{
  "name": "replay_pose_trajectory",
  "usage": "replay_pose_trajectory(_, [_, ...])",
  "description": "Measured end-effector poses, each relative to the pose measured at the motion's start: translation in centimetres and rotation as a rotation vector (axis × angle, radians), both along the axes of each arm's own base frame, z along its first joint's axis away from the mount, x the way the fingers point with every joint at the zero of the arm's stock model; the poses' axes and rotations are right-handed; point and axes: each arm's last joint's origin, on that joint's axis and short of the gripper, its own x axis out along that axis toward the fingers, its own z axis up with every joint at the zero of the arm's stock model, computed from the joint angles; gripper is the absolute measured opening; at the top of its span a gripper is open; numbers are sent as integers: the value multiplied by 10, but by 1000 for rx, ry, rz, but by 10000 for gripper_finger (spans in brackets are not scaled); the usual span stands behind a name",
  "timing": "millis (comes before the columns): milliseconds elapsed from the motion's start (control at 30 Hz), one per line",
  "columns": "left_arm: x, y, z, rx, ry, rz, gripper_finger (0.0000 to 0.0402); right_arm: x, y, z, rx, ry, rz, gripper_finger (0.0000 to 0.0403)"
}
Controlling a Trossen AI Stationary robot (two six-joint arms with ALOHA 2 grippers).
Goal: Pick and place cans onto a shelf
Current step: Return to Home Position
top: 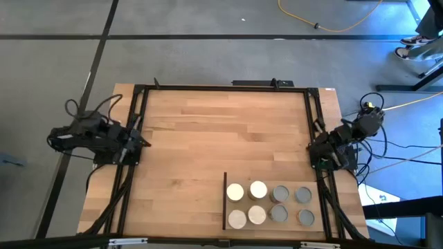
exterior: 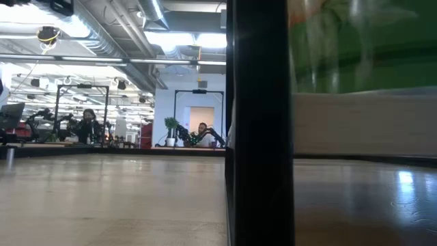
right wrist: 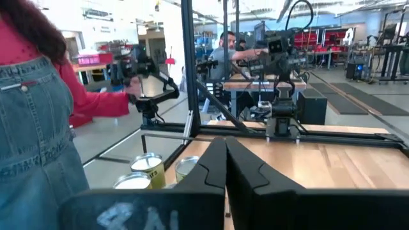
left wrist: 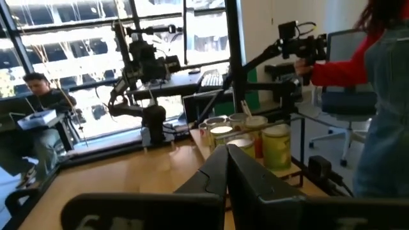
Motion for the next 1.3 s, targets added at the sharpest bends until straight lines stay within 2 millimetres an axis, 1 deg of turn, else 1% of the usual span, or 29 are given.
replay_pose_trajectory(133, [15, 0, -18, 0, -6, 1, 0, 10, 7, -14, 13, -13, 0, 0])
replay_pose_trajectory(267, [26, -1, -34, -1, -13, 1, 0, 16, 13, -26, 13, -12, 0, 0])
replay_pose_trajectory(333, [30, -1, -44, 0, 20, 1, 0, 19, 15, -32, 5, -3, 1, 0])
replay_pose_trajectory(400, [33, -1, -49, 0, 11, 1, 0, 21, 17, -39, -2, 7, 1, 0])
replay_pose_trajectory(633, [46, -1, -79, 0, 23, 4, 0, 28, 22, -54, -23, -6, -2, 0])
replay_pose_trajectory(700, [49, -1, -89, 3, 42, 31, 0, 29, 23, -58, -31, 3, -2, 0])
replay_pose_trajectory(867, [56, 4, -110, -6, 47, 197, 0, 32, 25, -68, -52, 26, -2, 0])
replay_pose_trajectory(967, [56, 6, -111, -24, 55, 250, 0, 33, 26, -72, -57, 36, -2, 0])
replay_pose_trajectory(1100, [56, 4, -111, -8, 52, 199, 0, 35, 27, -79, -68, 46, -2, 0])
replay_pose_trajectory(1300, [56, 4, -111, -6, 51, 183, 0, 40, 31, -98, -68, 45, -2, 0])
